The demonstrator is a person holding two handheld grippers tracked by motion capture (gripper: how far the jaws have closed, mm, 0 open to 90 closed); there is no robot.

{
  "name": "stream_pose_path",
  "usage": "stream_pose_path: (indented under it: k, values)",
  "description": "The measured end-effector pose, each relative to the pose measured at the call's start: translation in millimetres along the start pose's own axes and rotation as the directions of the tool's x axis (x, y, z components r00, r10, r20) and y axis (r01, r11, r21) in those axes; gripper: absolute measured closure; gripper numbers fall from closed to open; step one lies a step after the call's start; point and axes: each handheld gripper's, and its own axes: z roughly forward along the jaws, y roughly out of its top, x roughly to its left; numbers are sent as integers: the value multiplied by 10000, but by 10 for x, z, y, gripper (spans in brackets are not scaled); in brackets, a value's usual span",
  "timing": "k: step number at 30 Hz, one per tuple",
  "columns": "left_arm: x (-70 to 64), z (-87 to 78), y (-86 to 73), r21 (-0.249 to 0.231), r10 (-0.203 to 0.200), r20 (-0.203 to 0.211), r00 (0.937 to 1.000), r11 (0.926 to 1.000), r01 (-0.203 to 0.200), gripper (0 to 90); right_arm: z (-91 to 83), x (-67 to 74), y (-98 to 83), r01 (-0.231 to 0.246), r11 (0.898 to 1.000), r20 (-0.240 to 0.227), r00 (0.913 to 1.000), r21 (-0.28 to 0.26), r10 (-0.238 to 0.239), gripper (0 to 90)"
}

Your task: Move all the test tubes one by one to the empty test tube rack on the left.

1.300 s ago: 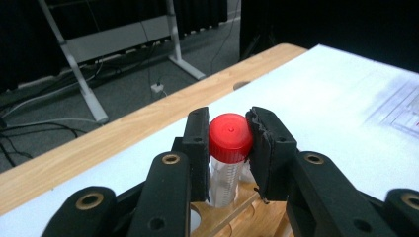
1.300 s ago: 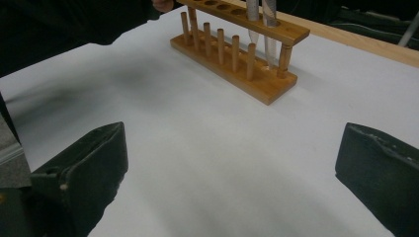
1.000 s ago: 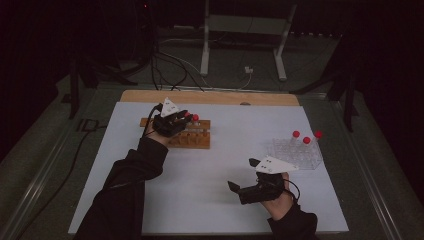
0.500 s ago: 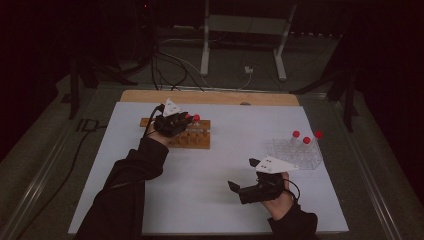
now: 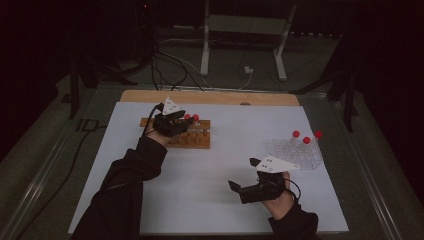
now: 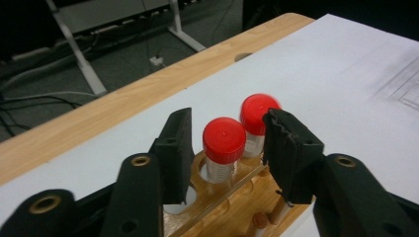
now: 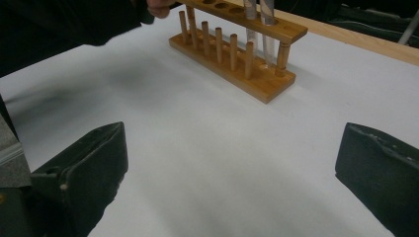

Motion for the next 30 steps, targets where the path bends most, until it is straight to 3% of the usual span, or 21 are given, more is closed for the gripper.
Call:
stream_pose_path:
  k: [3,7,13,17,21,22,24,25,27,28,30]
  values:
    - [0,-99,35,-88,12,-10,10000,10000,-12,446,-17,-7,8,-17,10000,53,10000,-63,17,0]
    - [-11,-249,48,-348,-71,347,9994,9994,83,344,-48,-22,23,-40,9998,126,9999,-177,42,0]
    - [-80,-450,2,-355,-261,1191,9925,9989,306,162,-100,-57,42,-52,9995,314,9995,-322,62,0]
    - [-150,-580,-67,-611,-228,2032,9789,9975,359,84,-169,-113,63,-108,9988,615,9980,-481,137,0]
    - [-241,-700,-144,-738,14,2475,9689,9971,174,30,-255,-191,72,-193,9973,985,9948,-712,263,0]
    - [-259,-737,-166,-831,60,2686,9632,9964,170,24,-279,-216,73,-199,9969,1095,9936,-763,282,0]
    - [-304,-805,-207,-962,173,2806,9597,9953,101,23,-332,-266,74,-227,9964,1309,9908,-814,333,0]
    - [-325,-838,-230,-1012,219,3041,9524,9948,94,23,-361,-293,73,-242,9961,1432,9890,-850,362,0]
    - [-382,-899,-275,-1062,362,3064,9512,9943,-36,23,-420,-356,67,-264,9953,1678,9849,-936,419,0]
    - [-402,-926,-301,-1069,372,3252,9449,9943,-24,23,-451,-390,61,-268,9950,1803,9826,-959,439,0]
    - [-452,-968,-355,-1068,413,3343,9416,9943,-57,23,-517,-459,44,-320,9942,2049,9774,-1023,525,0]
